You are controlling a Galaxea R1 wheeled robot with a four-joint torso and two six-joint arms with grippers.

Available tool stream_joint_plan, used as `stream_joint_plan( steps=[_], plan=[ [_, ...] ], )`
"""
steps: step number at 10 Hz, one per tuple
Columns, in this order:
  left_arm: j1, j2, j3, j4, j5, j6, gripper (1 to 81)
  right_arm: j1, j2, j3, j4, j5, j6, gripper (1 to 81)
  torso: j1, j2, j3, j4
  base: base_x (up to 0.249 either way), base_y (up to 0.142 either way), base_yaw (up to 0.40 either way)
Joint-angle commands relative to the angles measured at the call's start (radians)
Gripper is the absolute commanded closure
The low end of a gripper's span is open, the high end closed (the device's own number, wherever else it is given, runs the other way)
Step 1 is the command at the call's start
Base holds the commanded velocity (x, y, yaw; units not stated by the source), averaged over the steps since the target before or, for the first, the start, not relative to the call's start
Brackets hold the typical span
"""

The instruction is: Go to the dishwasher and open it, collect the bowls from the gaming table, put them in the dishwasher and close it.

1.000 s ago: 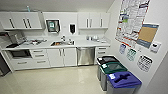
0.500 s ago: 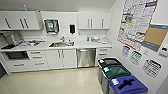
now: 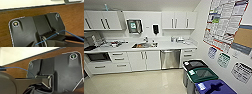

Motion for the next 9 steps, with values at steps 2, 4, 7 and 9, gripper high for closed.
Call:
stream_joint_plan(
  steps=[2,4,7,9],
  plan=[
    [-0.046,-0.014,0.017,0.008,0.049,0.0,1.0,0.035,-0.023,0.022,-0.002,-0.044,-0.005,1.0,0.0,0.0,0.0,0.0,0.149,0.0,0.0],
    [-0.047,-0.015,0.02,0.008,0.049,0.0,1.0,0.035,-0.023,0.022,-0.002,-0.044,-0.005,1.0,0.001,0.0,0.0,0.0,0.107,0.0,0.0],
    [-0.044,-0.017,0.02,0.008,0.049,0.0,1.0,0.035,-0.018,0.019,-0.004,-0.044,-0.005,1.0,0.0,0.0,0.0,0.0,0.097,0.0,0.0],
    [-0.044,-0.02,0.02,0.008,0.049,0.0,1.0,0.037,-0.014,0.017,-0.004,-0.044,-0.006,1.0,0.0,0.0,0.0,0.0,0.096,0.0,0.0]
  ],
)
